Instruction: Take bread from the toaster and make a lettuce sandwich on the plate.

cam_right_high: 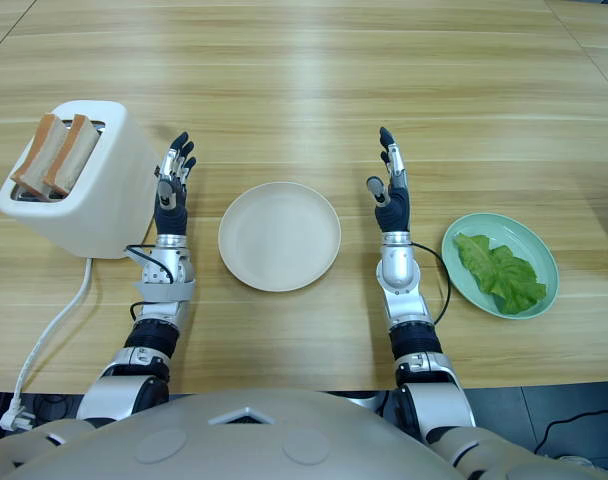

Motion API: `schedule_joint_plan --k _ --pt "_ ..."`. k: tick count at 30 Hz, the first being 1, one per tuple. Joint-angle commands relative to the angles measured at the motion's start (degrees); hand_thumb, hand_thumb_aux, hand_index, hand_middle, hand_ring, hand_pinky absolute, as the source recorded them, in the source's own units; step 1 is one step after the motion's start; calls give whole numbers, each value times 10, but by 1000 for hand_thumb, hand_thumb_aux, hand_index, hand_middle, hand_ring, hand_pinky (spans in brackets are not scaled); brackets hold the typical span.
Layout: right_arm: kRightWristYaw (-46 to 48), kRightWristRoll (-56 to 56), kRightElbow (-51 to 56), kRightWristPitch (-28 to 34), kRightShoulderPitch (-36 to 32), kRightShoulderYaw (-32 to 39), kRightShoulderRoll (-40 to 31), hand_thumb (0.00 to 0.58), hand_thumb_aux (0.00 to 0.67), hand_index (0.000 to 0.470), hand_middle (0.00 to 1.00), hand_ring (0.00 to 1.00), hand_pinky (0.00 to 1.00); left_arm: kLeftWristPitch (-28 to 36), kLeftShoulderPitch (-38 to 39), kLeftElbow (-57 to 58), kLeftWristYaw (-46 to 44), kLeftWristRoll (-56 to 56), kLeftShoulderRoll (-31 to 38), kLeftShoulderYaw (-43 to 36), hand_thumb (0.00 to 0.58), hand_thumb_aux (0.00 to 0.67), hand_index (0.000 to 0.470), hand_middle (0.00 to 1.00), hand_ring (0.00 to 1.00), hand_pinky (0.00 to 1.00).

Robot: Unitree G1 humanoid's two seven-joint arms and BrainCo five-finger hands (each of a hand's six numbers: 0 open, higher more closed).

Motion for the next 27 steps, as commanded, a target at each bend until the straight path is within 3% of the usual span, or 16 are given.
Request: schedule_joint_plan --k 1,12,14,16,18,21,27 --pt "7 4 45 -22 -1 0 1 0 0 0 0 0 0 -6 -6 9 6 3 -2 5 0 0 0 0 0 0" --pt "-2 -1 75 -49 -13 -6 -4 0 0 0 0 0 0 -14 -9 23 9 5 1 10 0 0 0 0 0 0" --pt "-3 -5 73 -50 -12 -4 -2 0 0 0 0 0 0 -31 2 -6 48 72 18 15 0 0 0 0 0 0" --pt "-3 -13 71 -54 -11 1 -3 0 0 0 0 0 0 -32 33 -118 110 187 43 57 0 0 0 0 0 0" --pt "-4 -18 72 -58 -11 3 -4 0 0 0 0 0 0 9 73 -258 168 304 77 124 0 0 0 0 0 0" --pt "-4 -22 76 -60 -14 4 -2 0 0 0 0 0 0 86 122 -361 204 339 122 223 0 0 0 0 0 0" --pt "-2 -36 75 -67 -17 13 -2 0 0 0 0 0 0 180 186 -345 247 380 230 324 0 0 0 0 0 0"
